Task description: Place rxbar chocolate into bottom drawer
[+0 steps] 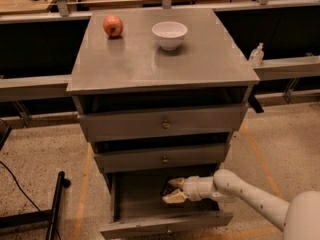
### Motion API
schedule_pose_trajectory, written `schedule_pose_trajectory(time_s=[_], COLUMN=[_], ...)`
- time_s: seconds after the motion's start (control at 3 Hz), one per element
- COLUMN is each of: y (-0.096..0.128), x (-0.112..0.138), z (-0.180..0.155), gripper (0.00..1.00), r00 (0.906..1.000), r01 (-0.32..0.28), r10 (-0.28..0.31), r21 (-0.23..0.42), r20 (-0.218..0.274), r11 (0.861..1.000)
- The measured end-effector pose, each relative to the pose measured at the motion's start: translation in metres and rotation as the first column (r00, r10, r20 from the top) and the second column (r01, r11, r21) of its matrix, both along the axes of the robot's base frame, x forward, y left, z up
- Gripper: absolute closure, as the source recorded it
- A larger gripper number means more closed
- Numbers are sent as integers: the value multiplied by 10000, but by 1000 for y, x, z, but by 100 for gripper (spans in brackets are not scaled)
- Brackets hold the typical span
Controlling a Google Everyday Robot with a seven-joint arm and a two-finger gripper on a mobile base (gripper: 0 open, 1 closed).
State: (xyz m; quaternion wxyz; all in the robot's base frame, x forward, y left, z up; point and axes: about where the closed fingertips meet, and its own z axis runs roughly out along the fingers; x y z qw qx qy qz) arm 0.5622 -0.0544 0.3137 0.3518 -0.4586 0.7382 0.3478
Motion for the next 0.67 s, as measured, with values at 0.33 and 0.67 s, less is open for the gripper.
schedule_pose_trajectory(time_s=[0.33, 0.67], y=[7, 11], x=[10, 18], z=[-42, -79], gripper=[100, 83], r00=[9984, 9908], r01=[407, 875], r10=[-408, -883], r21=[-33, -117], r20=[-400, -1030], r11=[9992, 9961])
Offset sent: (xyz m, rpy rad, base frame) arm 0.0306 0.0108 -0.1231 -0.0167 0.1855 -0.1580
